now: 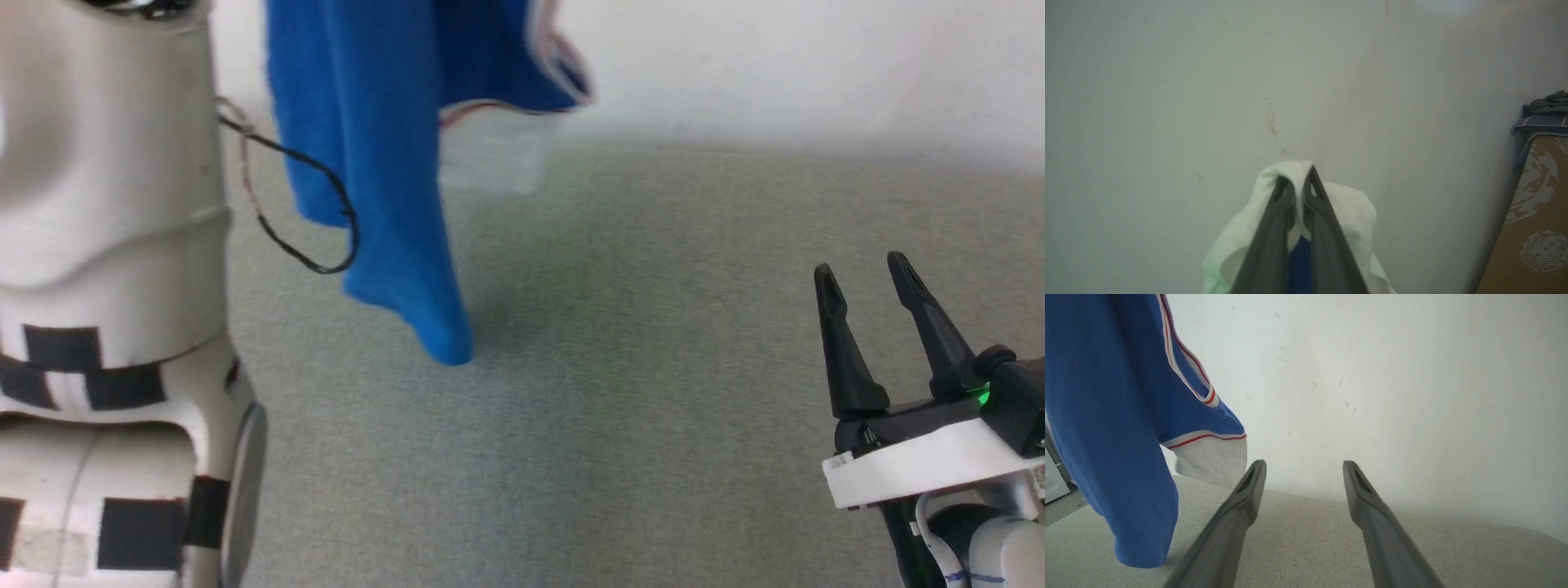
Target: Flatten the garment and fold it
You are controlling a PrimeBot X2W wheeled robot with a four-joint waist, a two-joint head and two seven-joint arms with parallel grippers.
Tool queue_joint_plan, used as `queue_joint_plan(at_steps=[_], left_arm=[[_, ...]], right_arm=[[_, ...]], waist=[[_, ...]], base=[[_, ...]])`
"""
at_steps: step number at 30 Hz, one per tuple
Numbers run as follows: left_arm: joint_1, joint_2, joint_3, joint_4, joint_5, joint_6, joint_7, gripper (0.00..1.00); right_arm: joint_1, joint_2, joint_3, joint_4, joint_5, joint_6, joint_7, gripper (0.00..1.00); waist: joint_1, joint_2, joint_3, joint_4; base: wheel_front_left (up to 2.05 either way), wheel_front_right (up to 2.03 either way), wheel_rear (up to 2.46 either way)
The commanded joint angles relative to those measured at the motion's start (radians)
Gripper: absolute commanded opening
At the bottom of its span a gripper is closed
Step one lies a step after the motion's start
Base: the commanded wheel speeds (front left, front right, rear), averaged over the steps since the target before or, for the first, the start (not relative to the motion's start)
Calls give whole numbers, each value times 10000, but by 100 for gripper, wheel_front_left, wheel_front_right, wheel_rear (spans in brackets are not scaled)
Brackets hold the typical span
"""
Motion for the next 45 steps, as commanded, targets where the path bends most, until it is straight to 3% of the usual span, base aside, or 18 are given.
queue_joint_plan(at_steps=[1,9,18,24,30,31,32,39,42,45], left_arm=[[-216,-229,-119,-145,-235,94,58,0],[267,-684,-1690,-418,-1315,399,-37,0],[3707,-696,-4693,5,-1333,940,-1382,0],[6258,-483,-5587,1079,-1170,1112,-1944,0],[7669,-113,-5815,1874,-955,1538,-2442,0],[7755,-100,-5848,1901,-947,1519,-2511,25],[7804,-110,-5777,1882,-996,1545,-2640,100],[7768,343,-4625,457,-1194,1789,-4221,100],[8411,954,-3778,-819,-1224,2239,-5038,100],[9575,1721,-2919,-2117,-853,3036,-5997,100]], right_arm=[[113,32,-32,54,63,-17,-69,100],[128,34,-578,79,200,-17,-349,100],[-58,35,-1003,-146,267,-17,-420,100],[-122,35,-1012,-130,263,-17,-338,100],[-172,35,-1120,-153,244,-17,-314,100],[-176,35,-1127,-145,233,-17,-294,100],[-178,35,-1121,-137,226,-17,-273,100],[-110,35,-1023,-91,178,-17,-128,100],[47,35,-1060,-118,188,-17,-79,100],[250,35,-1089,-152,199,-17,-22,100]], waist=[[1,-1,-304,-490],[1,-1,-343,-1045],[1,-1,101,-1738],[1,-1,602,-2096],[1,-1,890,-2030],[1,-1,894,-1968],[1,-1,876,-1900],[1,-1,408,-1533],[1,-1,231,-1437],[1,-1,155,-1356]], base=[[0,0,0],[0,0,0],[0,0,0],[0,0,0],[0,0,0],[0,0,0],[0,0,0],[0,0,0],[0,0,0],[0,0,0]])
